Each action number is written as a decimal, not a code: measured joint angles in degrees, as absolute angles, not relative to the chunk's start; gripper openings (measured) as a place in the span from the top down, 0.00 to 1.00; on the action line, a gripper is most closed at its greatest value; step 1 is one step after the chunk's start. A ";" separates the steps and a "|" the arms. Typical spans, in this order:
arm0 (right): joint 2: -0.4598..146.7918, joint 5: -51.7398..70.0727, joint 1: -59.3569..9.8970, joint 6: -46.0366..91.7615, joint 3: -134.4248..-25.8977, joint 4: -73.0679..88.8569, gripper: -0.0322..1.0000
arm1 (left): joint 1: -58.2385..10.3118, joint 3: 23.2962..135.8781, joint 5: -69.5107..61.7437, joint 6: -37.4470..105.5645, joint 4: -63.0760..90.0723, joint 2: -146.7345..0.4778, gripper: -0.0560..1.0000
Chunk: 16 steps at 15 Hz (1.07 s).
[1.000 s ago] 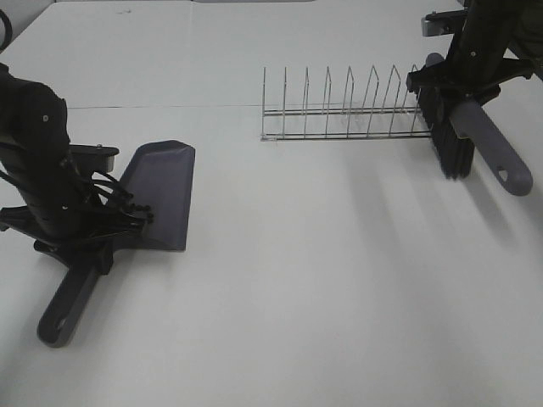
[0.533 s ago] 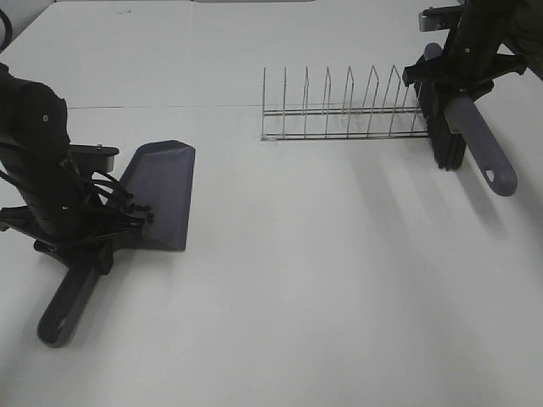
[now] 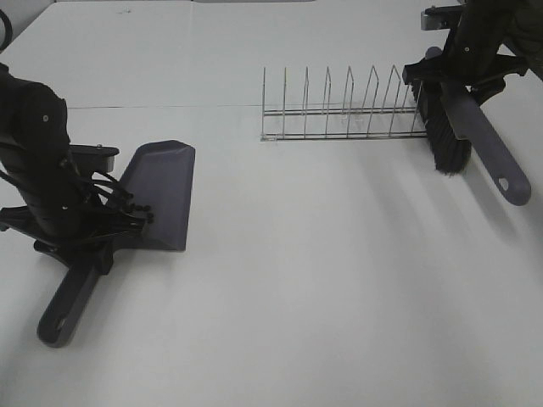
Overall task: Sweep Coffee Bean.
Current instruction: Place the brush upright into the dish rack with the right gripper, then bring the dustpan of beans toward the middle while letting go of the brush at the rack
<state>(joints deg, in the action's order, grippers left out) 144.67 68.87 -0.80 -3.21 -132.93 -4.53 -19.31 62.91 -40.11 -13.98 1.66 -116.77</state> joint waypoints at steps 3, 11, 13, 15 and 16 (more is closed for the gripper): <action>144.61 69.73 -0.80 -3.72 -132.93 -4.53 0.43 | -19.31 62.91 -40.16 -13.92 1.66 -116.77 0.64; 137.28 69.84 -0.80 -4.01 -134.19 -2.69 0.43 | -19.31 62.91 -40.16 -13.92 1.66 -116.77 0.64; 134.53 69.90 -0.80 -4.24 -134.19 -0.74 0.43 | -19.31 62.91 -40.16 -13.87 1.78 -116.77 0.64; 130.86 69.79 -0.80 -4.24 -133.38 1.55 0.43 | -19.25 63.77 -40.62 -13.64 3.04 -117.00 0.64; 128.17 69.79 -0.80 -4.24 -131.15 2.58 0.43 | -19.25 64.74 -41.02 -13.29 4.18 -117.28 0.64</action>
